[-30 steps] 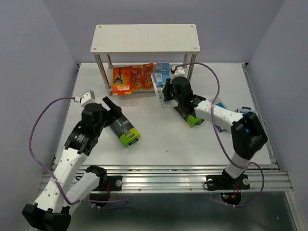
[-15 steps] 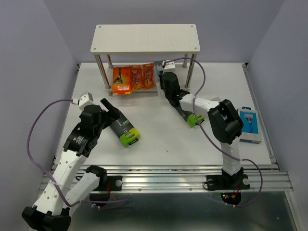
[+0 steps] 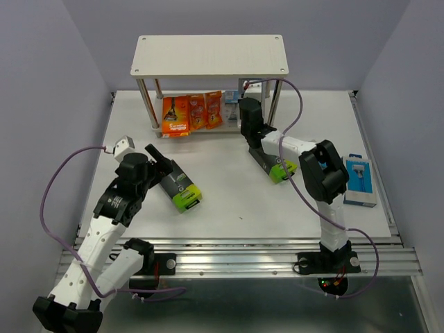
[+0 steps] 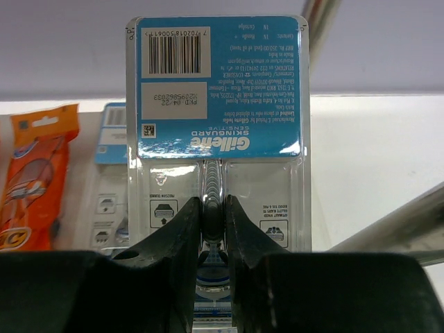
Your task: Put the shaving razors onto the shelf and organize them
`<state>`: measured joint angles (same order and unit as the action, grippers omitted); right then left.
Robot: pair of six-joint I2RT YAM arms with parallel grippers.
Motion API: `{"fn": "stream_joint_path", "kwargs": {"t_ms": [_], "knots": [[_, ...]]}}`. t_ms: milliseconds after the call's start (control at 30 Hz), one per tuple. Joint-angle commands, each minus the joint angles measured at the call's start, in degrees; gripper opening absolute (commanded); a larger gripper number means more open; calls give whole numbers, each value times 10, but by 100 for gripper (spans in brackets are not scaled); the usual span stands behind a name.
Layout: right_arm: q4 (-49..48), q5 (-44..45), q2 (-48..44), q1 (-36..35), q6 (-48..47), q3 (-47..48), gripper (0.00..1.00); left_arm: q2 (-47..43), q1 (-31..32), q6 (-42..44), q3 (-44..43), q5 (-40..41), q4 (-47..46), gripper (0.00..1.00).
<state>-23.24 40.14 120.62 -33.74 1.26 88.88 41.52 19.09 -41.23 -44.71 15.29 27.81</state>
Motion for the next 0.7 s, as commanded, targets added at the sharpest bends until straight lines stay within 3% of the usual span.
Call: {"fn": "stream_joint_path", "kwargs": {"t_ms": [0, 667], "knots": [[-52, 38, -8, 13, -5, 9, 6, -6, -3, -6, 7, 12, -11, 99], [-46, 34, 41, 34, -49, 49, 10, -16, -3, -17, 16, 13, 0, 99]]}}
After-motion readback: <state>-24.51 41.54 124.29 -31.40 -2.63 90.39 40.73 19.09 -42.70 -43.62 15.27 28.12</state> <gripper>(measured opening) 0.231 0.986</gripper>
